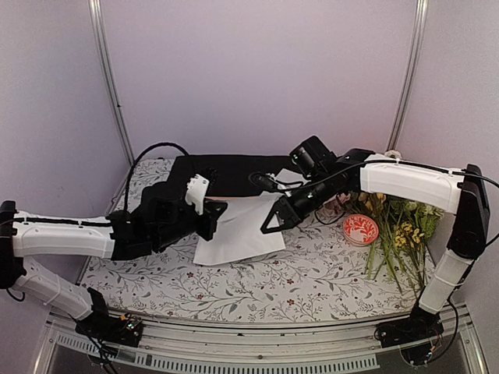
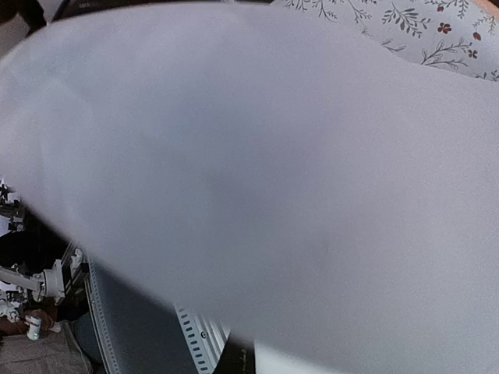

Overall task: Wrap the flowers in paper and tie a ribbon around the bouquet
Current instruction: Unfold the folded wrapping paper at the center of the board.

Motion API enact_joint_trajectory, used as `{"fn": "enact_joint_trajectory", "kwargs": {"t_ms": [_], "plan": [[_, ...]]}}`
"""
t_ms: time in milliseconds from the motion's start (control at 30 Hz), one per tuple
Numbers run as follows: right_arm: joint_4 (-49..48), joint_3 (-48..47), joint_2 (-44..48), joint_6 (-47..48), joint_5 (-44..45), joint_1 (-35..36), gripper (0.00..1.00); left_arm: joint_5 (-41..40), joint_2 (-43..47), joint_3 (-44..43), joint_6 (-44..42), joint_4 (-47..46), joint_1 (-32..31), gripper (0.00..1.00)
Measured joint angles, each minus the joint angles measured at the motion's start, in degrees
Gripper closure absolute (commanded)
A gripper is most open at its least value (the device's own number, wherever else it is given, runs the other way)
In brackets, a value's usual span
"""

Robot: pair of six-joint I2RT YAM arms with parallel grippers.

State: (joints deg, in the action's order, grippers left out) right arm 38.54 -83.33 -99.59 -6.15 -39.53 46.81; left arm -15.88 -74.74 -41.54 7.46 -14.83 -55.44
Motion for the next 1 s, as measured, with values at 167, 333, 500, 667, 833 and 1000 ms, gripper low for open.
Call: {"fn": "enact_joint_trajectory", "kwargs": {"t_ms": [167,333,500,667,833,1000], "plan": [[-0.02,3.80,1.64,0.17,-0.33,-0.09,1.00,-0.61,8.28,6.67,13.16,-0.94,8.11,1.00],[-1.55,9.31,2.84,-0.52,-3.32,-0.09,1.00,-0.94,14.47,15.06,28.70,1.05,16.96,1.00],[-4.31,15.13,3.17,-2.58,-6.03,0.20,1.00,1.66,15.15,20.81,39.71,4.13,24.44,1.00],[-6.25,20.79,3.41,-5.03,-8.52,2.12,1.00,3.98,15.15,24.94,46.49,7.30,27.52,1.00],[-7.41,26.03,4.96,-7.06,-10.32,4.39,0.85,5.22,15.08,25.53,47.87,8.72,28.24,1.00],[-5.81,28.63,8.20,-8.48,-12.28,5.16,0.56,5.16,13.38,25.40,45.59,9.90,28.48,1.00]]}}
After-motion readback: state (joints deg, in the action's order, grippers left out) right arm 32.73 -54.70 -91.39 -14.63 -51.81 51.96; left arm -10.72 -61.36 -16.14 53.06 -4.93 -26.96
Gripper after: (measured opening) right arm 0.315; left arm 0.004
